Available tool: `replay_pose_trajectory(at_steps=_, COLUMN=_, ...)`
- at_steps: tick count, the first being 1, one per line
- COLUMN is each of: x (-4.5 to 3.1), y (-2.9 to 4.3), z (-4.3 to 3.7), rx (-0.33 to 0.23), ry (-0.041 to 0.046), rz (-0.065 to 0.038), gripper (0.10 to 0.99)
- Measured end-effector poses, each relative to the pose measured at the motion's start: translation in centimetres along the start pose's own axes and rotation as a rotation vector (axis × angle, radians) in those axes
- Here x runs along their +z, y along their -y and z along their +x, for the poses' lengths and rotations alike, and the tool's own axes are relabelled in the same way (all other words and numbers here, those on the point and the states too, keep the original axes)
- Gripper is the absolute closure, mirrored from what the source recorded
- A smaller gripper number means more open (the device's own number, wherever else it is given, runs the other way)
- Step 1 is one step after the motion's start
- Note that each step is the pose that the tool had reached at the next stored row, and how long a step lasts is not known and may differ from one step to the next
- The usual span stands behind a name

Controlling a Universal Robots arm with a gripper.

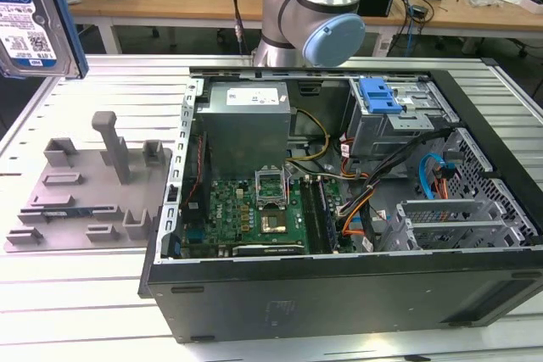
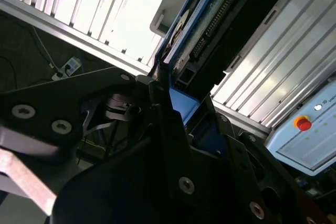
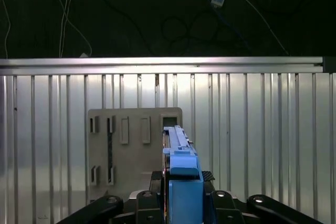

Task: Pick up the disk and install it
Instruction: 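Pick up the disk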

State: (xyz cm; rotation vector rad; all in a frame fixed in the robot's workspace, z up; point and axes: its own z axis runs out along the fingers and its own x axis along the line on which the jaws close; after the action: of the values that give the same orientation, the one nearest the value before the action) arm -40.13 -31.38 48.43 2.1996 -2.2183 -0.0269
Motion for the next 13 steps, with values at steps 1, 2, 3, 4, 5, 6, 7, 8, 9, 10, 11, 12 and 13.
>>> replay_pose_trajectory(at_steps=1, x=0.0, y=0.0, z=0.0, rx=0.0, ry=0.0001, rz=0.0, gripper=0.718)
replay_pose_trajectory(at_steps=2, x=-0.01, y=0.0, z=0.01, rx=0.0, ry=-0.0001, rz=0.0, gripper=0.718)
replay_pose_trajectory(at_steps=3, x=-0.01, y=0.0, z=0.01, rx=0.0, ry=0.0, rz=0.0, gripper=0.718)
replay_pose_trajectory(at_steps=4, x=-0.01, y=0.0, z=0.01, rx=0.0, ry=0.0, rz=0.0, gripper=0.718)
replay_pose_trajectory(at_steps=5, x=0.0, y=0.0, z=0.01, rx=0.0, ry=0.0001, rz=0.0, gripper=0.718)
replay_pose_trajectory(at_steps=6, x=-0.03, y=-0.01, z=0.02, rx=0.0, ry=0.0, rz=0.002, gripper=0.718)
replay_pose_trajectory(at_steps=7, x=-0.03, y=-0.01, z=0.04, rx=0.0, ry=0.0, rz=0.004, gripper=0.718)
replay_pose_trajectory(at_steps=8, x=-0.07, y=0.0, z=0.09, rx=0.0, ry=0.0001, rz=0.008, gripper=0.718)
replay_pose_trajectory(at_steps=9, x=-0.11, y=0.0, z=0.15, rx=0.0, ry=0.0001, rz=0.011, gripper=0.718)
replay_pose_trajectory(at_steps=10, x=-0.17, y=0.02, z=0.31, rx=0.0, ry=0.0001, rz=0.013, gripper=0.718)
replay_pose_trajectory(at_steps=11, x=-0.22, y=0.04, z=0.44, rx=0.0, ry=0.0001, rz=0.014, gripper=0.718)
replay_pose_trajectory(at_steps=12, x=-0.25, y=0.06, z=0.56, rx=0.0, ry=0.0001, rz=0.015, gripper=0.718)
replay_pose_trajectory(at_steps=13, x=-0.27, y=0.12, z=0.83, rx=0.0, ry=0.0001, rz=0.016, gripper=0.718)
